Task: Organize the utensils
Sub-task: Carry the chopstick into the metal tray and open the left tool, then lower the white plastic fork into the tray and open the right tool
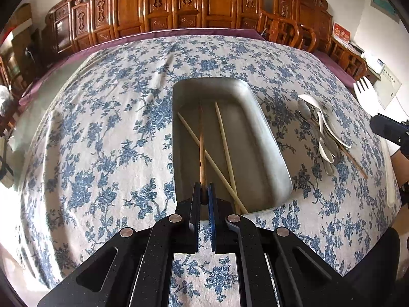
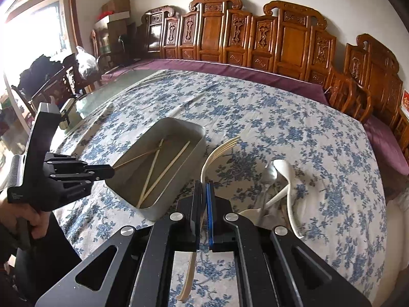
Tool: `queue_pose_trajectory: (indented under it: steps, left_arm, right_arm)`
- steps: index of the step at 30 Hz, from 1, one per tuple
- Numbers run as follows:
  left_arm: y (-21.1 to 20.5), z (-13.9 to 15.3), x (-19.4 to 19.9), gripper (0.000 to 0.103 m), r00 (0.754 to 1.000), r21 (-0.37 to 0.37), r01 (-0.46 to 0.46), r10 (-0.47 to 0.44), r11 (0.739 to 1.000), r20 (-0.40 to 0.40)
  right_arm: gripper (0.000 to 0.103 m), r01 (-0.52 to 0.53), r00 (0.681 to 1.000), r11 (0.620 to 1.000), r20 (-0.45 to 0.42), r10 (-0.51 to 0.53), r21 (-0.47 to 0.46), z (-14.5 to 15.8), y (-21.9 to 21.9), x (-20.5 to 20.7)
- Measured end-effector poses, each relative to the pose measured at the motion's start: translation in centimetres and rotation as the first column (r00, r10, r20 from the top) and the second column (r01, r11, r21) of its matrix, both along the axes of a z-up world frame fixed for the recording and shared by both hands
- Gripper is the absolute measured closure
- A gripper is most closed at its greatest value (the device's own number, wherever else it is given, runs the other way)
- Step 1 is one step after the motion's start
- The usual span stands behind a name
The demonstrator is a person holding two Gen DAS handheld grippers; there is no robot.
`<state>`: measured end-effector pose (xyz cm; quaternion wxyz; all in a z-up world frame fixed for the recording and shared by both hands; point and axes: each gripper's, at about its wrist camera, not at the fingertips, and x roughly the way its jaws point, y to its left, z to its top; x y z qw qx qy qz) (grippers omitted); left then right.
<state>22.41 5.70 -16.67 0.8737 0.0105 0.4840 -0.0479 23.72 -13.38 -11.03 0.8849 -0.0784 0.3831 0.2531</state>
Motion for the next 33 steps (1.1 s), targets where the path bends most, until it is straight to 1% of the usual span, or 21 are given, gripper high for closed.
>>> queue_pose_trajectory:
  steps: [6,7,8,9,10,15,17,22,29,33]
  left_arm:
    - [-0.4,0.4,0.2,0.097,0.999,-0.005,0.036,-0.036,0.999,0.001]
    - [-0.4,0.5,0.3,0.088,0.999,-0.006,0.04,-0.04,0.999,0.005]
    - [-0.3,0.8,0.3,0.075,0.999,-0.009,0.046,-0.046,0.999,0.01]
    - [-0.2,1.0,0.3,0.07,0.999,-0.012,0.05,-0.049,0.999,0.015]
    - [0.0,1.3,0.3,0.069,0.999,-0.015,0.05,-0.05,0.999,0.021]
    - [1.2,2.5,0.0,0.069,0.998,-0.015,0.043,-0.042,0.999,0.043]
    - [1.9,3.1,-0.3,0.069,0.998,-0.002,0.033,-0.033,0.999,0.057]
    - [4.4,3.9,-0.8,0.069,0.997,0.003,-0.011,0.011,1.0,0.072]
    - [6.4,4.0,-1.4,0.069,0.996,0.001,-0.054,0.054,0.999,0.076]
    - [6.6,3.9,-1.8,0.069,0.995,0.003,-0.06,0.06,0.998,0.075]
  right_arm:
    - [0.098,-0.023,1.0,1.0,-0.017,0.024,0.02,-0.6,1.9,0.8]
    - [0.098,-0.03,0.999,0.999,-0.02,0.03,0.021,-0.7,2.4,1.0]
    - [0.098,-0.036,0.999,0.999,-0.023,0.036,0.021,-0.8,2.9,1.2]
    - [0.098,-0.044,0.999,0.999,-0.026,0.044,0.019,-0.9,3.4,1.4]
    - [0.098,-0.049,0.998,0.999,-0.027,0.049,0.017,-1.0,3.8,1.5]
    - [0.098,-0.072,0.996,0.997,-0.045,0.073,0.021,-1.5,5.6,2.7]
    - [0.098,-0.077,0.995,0.997,-0.054,0.079,0.029,-1.7,6.5,3.3]
    - [0.098,-0.096,0.992,0.994,-0.07,0.1,0.057,-2.3,8.7,4.7]
    - [0.098,-0.108,0.988,0.991,-0.101,0.117,0.083,-3.6,11.7,7.3]
    - [0.098,-0.103,0.984,0.992,-0.138,0.112,0.066,-5.3,12.8,8.5]
